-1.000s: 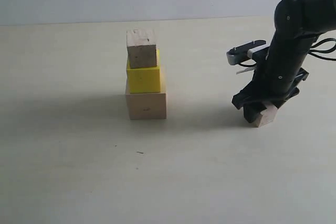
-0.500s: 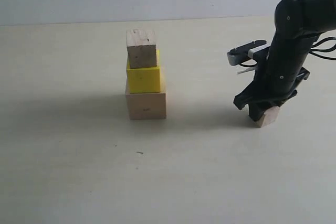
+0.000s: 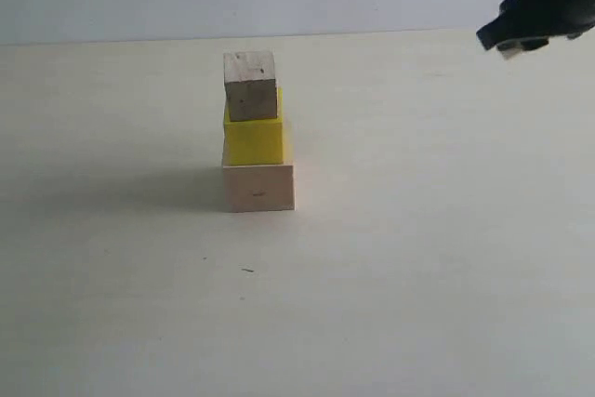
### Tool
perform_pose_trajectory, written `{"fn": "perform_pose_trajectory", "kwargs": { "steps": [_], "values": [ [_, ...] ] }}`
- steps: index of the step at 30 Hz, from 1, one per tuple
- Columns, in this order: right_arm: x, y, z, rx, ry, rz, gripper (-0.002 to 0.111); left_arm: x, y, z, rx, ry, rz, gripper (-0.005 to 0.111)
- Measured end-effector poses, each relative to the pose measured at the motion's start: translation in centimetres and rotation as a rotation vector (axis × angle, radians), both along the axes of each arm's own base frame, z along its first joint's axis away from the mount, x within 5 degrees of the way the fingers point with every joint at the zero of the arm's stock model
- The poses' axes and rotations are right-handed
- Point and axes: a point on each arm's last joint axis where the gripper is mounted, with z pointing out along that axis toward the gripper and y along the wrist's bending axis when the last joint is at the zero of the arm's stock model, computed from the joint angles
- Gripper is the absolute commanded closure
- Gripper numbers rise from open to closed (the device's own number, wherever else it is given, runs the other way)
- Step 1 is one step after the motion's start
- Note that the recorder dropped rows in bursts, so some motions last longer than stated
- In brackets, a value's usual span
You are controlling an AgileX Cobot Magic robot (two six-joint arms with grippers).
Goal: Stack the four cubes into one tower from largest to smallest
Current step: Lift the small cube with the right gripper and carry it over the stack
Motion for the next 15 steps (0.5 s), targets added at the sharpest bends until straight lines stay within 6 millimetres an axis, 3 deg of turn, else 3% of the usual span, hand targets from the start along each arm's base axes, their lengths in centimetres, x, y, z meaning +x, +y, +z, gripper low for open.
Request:
{"fn": "perform_pose_trajectory", "kwargs": {
  "steps": [4,9,15],
  "values": [
    [0.0,0.1,2.2,0.059,-0.146,0.128,0.108,0.0,0.0,0.0,0.0,0.0,0.0,0.107],
    [-0.2,3.2,3.5,0.267,-0.276,0.434,0.108,0.0,0.0,0.0,0.002,0.0,0.0,0.107],
    [-0.5,5.2,4.6,0.487,-0.403,0.627,0.108,0.0,0.0,0.0,0.002,0.0,0.0,0.107]
  ]
}}
